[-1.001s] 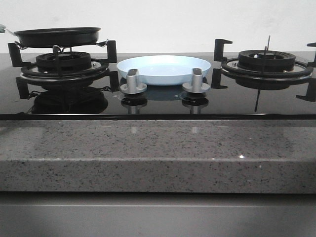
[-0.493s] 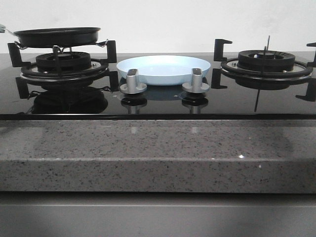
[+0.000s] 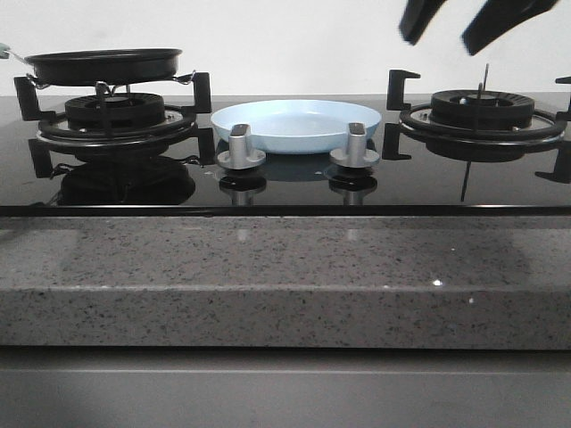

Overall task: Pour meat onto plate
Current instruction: 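Lower the right gripper onto the rim of the light blue plate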

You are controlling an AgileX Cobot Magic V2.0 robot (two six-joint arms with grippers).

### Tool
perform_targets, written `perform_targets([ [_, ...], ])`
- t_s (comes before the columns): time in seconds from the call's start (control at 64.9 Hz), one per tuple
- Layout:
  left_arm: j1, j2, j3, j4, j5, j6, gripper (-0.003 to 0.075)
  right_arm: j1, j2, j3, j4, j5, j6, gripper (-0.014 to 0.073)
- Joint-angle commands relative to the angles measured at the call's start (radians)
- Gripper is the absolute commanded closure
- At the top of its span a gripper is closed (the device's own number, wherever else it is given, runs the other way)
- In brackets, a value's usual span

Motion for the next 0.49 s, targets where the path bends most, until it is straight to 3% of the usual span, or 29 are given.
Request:
perform_targets([
  [0.0, 0.000, 0.010, -0.037, -0.007, -0.071, -0.011, 0.0283, 0.000, 0.054, -0.156, 0.026, 0.060, -0.007, 0.0077],
  [0.277, 0.000, 0.010, -0.037, -0.007, -0.071, -0.011, 0.0283, 0.000, 0.348, -0.571, 0.026, 0.290, -0.007, 0.0081],
  [0.477, 0.000, 0.010, -0.037, -0.007, -0.071, -0.011, 0.0283, 0.000, 0.505, -0.790, 0.023, 0.390, -0.007, 0.0195],
])
